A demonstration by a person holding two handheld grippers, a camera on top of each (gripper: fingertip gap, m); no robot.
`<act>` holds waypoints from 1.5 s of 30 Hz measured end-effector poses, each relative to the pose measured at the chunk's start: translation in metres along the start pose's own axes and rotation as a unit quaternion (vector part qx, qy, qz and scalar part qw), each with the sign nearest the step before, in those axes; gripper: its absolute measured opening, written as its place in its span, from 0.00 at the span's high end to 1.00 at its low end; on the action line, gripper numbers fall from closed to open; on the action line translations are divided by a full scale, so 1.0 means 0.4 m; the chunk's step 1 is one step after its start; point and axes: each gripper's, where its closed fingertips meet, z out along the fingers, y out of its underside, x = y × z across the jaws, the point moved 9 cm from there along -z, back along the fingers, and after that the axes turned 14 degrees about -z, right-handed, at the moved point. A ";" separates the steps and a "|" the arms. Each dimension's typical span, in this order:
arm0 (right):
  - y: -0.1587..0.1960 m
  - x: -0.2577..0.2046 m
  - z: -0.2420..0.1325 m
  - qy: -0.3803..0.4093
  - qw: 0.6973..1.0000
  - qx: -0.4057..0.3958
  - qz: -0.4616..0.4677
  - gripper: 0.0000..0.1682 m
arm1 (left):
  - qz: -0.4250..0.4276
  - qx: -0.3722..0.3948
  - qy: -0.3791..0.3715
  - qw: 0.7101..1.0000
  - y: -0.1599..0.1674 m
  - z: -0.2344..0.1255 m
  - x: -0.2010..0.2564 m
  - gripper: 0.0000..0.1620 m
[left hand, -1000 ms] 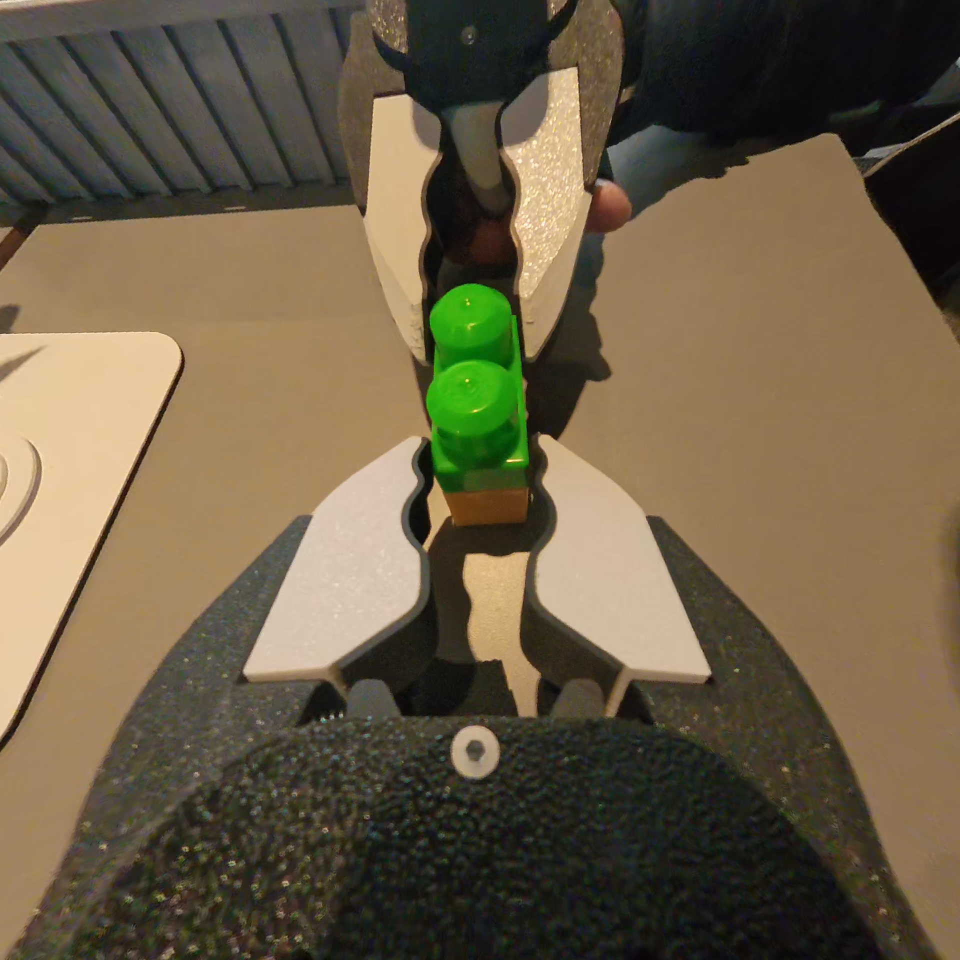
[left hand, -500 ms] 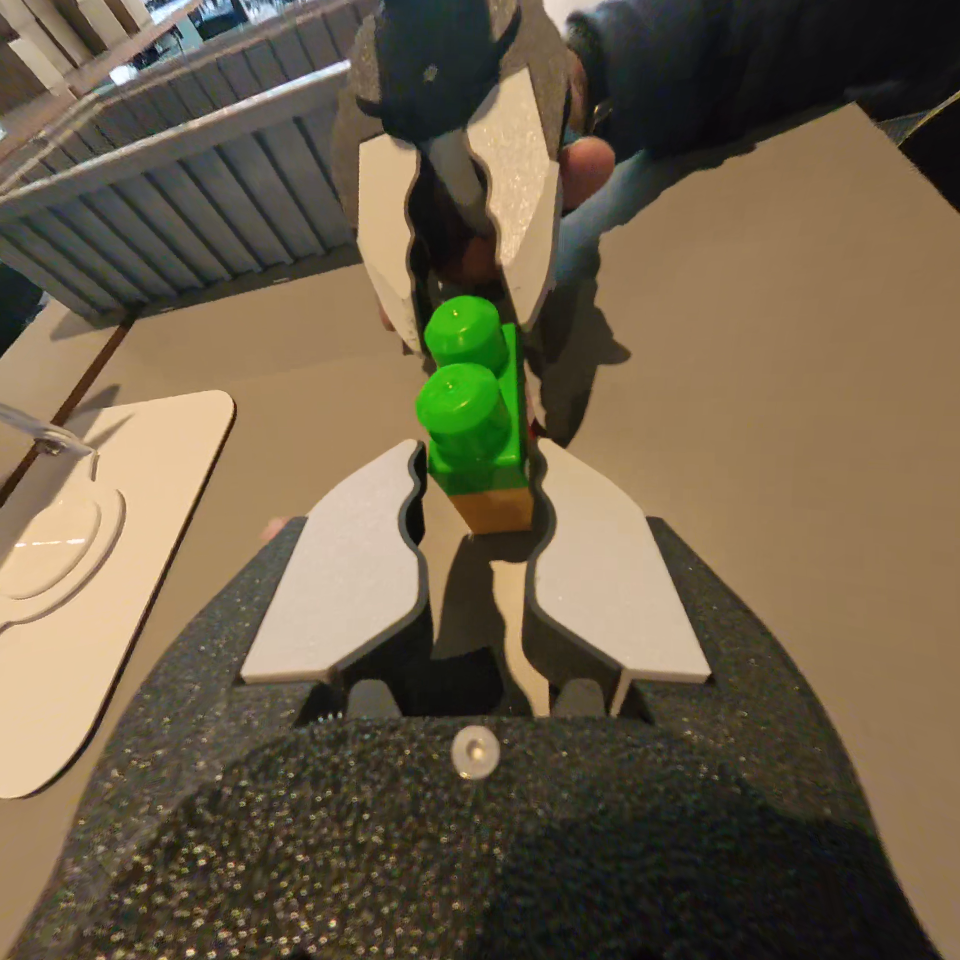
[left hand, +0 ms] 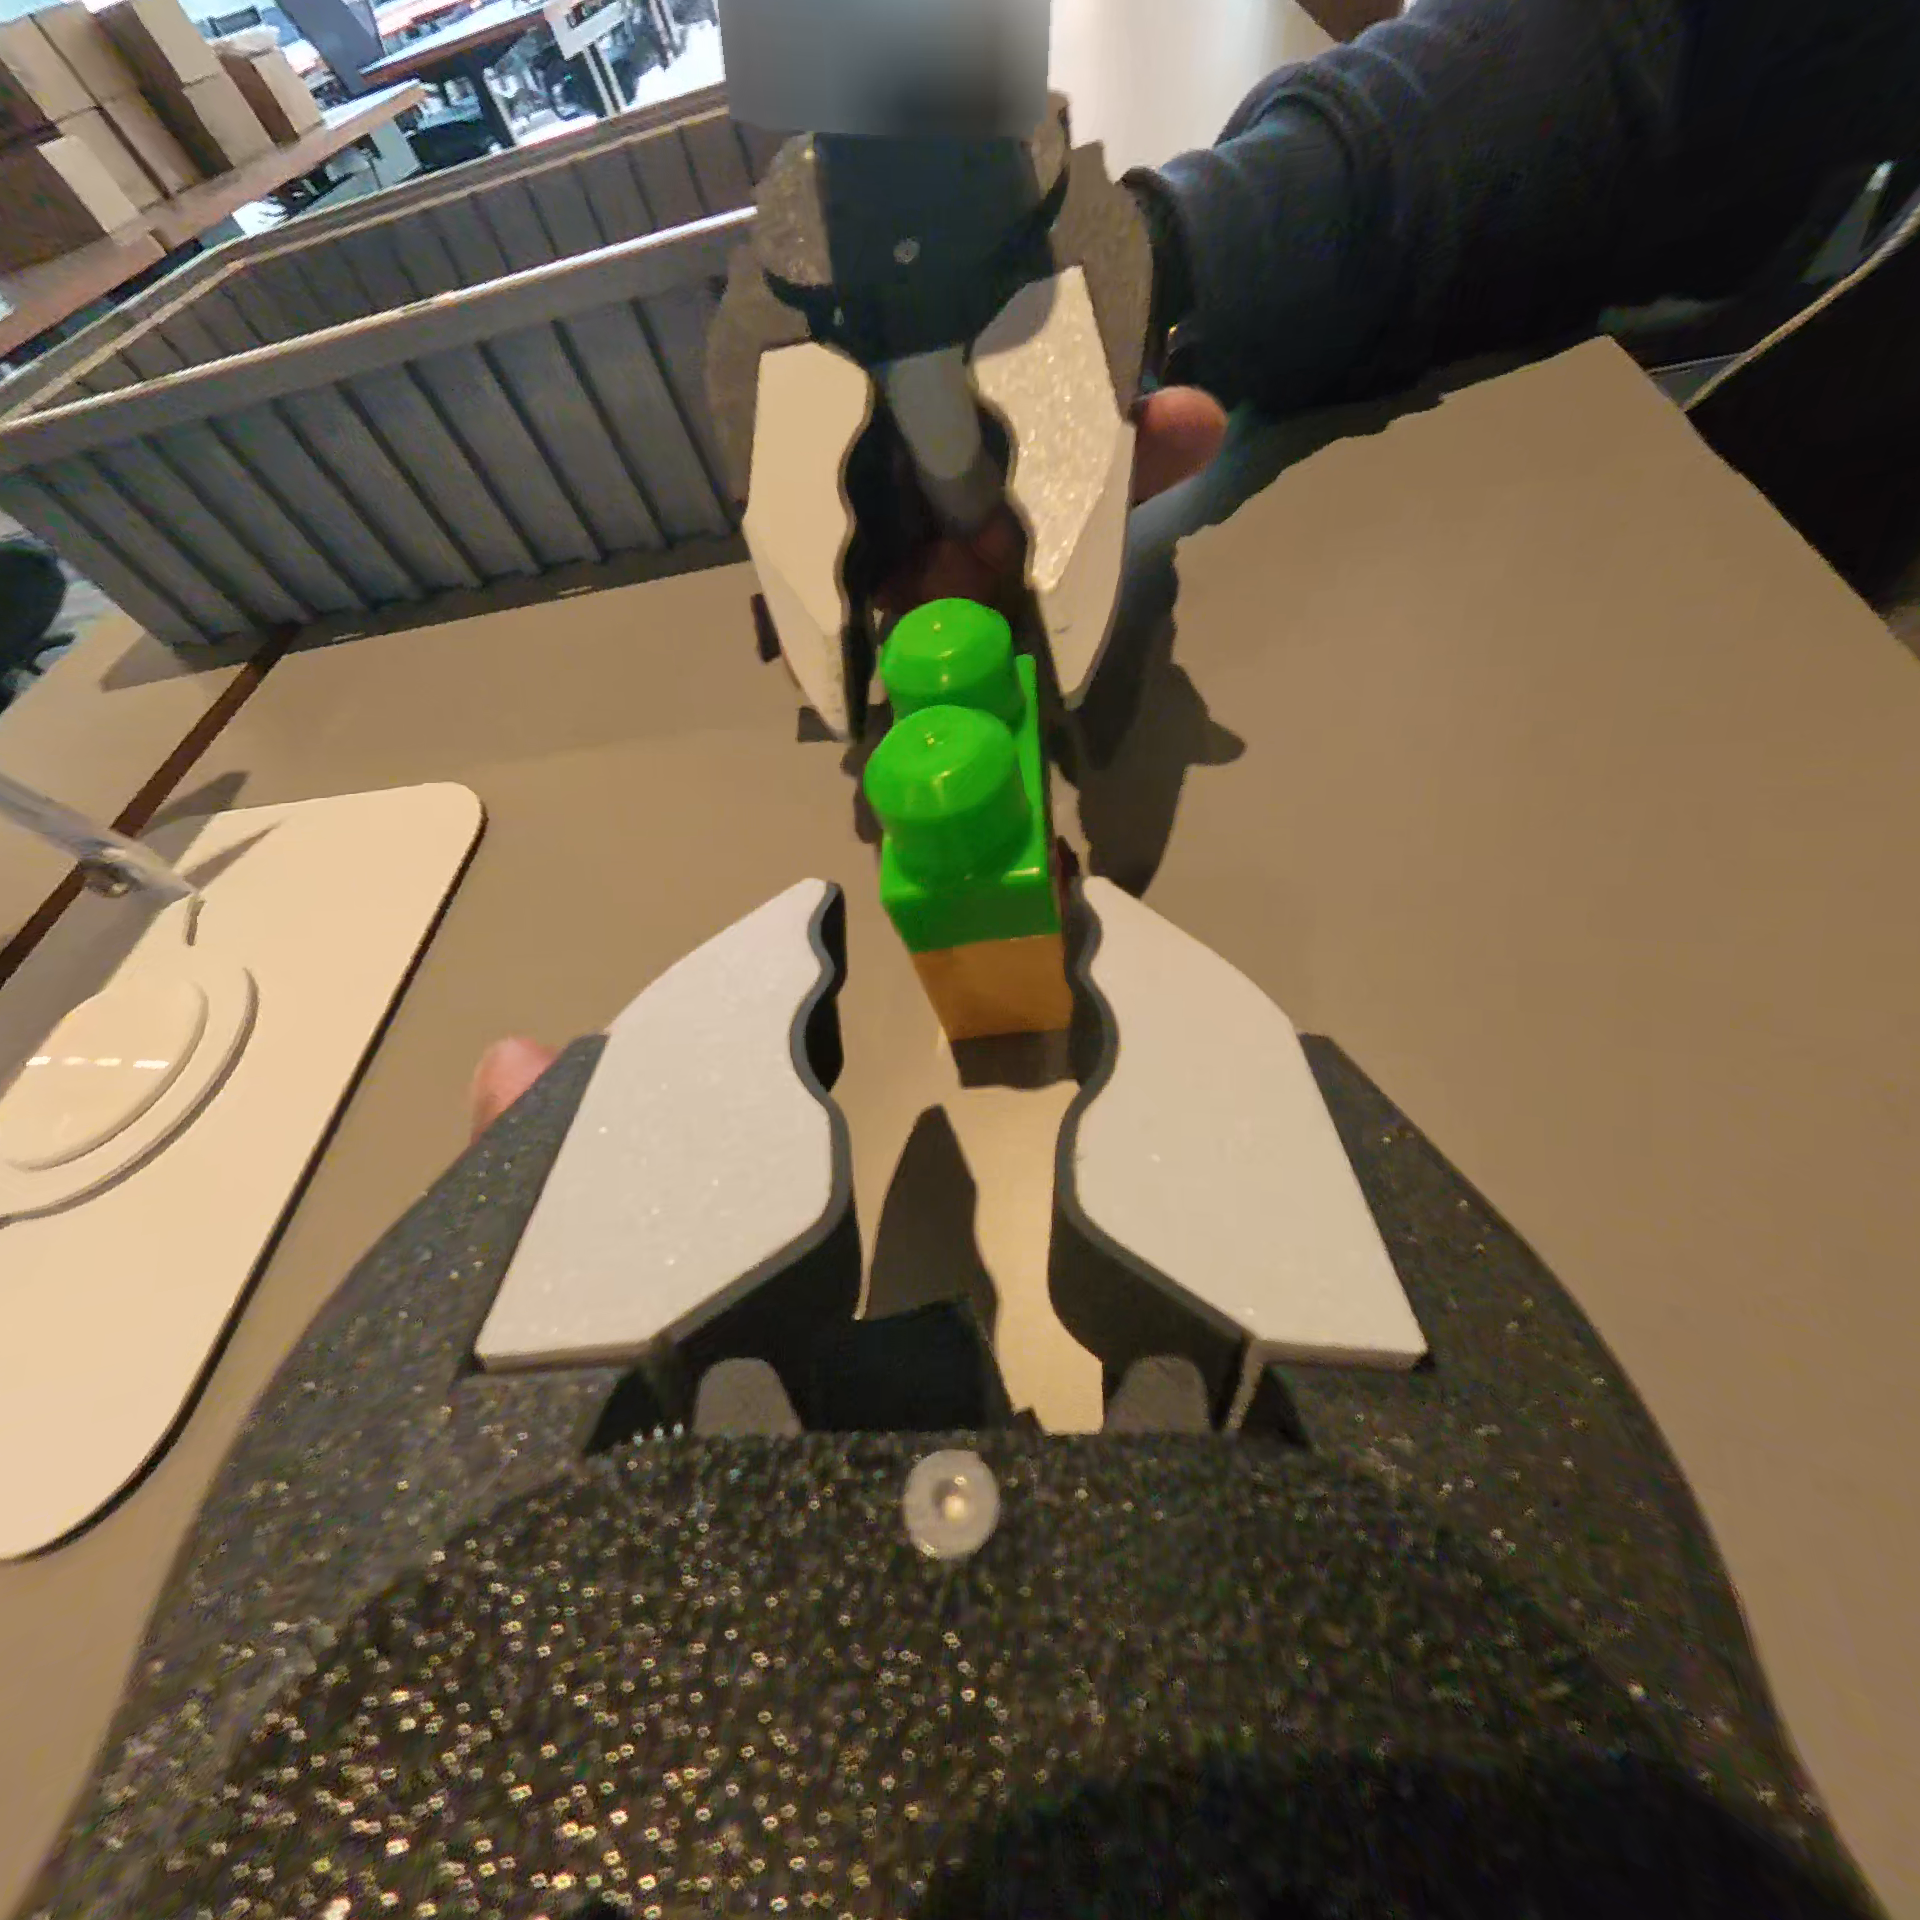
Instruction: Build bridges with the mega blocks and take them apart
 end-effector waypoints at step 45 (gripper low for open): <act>0.012 -0.029 0.038 0.001 0.993 -0.115 0.002 0.64 | 0.005 0.027 0.012 1.000 -0.007 -0.003 -0.001 0.84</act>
